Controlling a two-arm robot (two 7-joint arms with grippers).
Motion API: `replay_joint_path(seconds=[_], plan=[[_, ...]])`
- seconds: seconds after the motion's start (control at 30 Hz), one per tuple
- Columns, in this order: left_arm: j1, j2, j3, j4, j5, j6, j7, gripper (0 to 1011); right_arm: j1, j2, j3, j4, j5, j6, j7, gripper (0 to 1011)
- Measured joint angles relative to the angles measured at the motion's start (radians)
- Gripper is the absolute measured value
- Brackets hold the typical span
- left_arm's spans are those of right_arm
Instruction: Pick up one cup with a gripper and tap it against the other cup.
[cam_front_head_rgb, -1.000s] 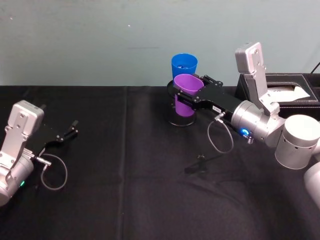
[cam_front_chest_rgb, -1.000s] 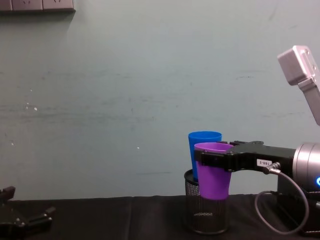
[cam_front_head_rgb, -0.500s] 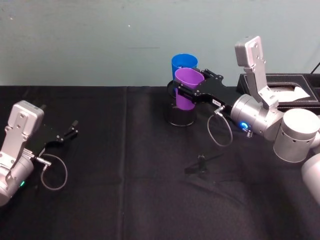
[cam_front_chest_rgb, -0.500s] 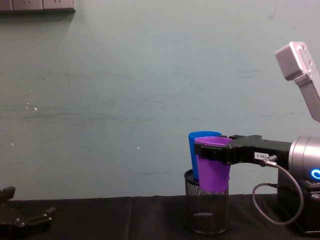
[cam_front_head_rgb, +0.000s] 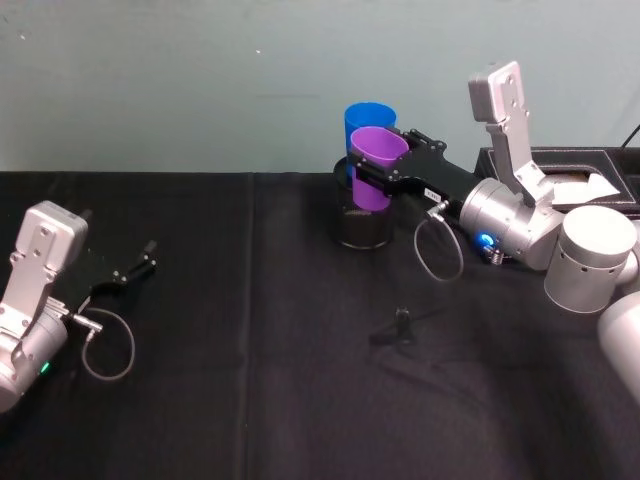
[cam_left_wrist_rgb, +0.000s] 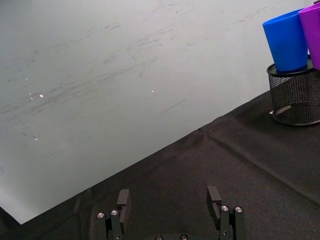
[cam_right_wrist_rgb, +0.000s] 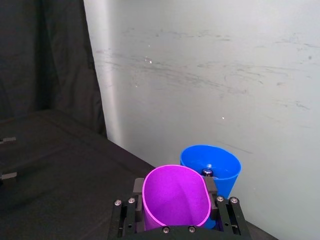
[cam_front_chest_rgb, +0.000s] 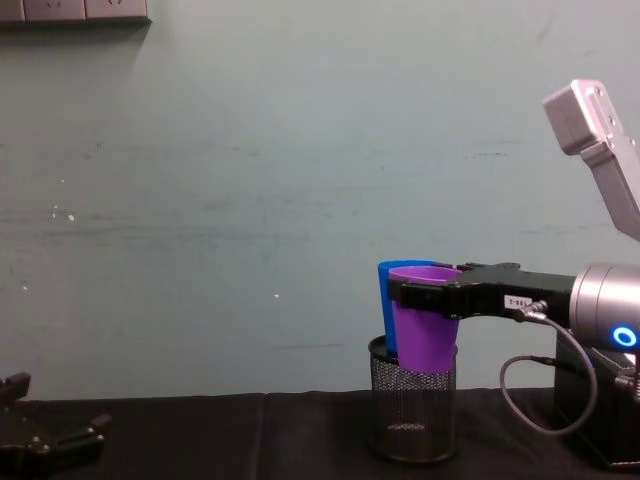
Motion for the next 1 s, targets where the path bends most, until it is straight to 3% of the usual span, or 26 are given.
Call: replay_joint_path(seconds=[1.0], plan=[[0.000, 0.000, 0.000, 0.000, 0.000, 0.000, 0.000, 1000, 0.030, -0.015, 0.009, 0.018, -0.005, 0.006, 0.000, 716]])
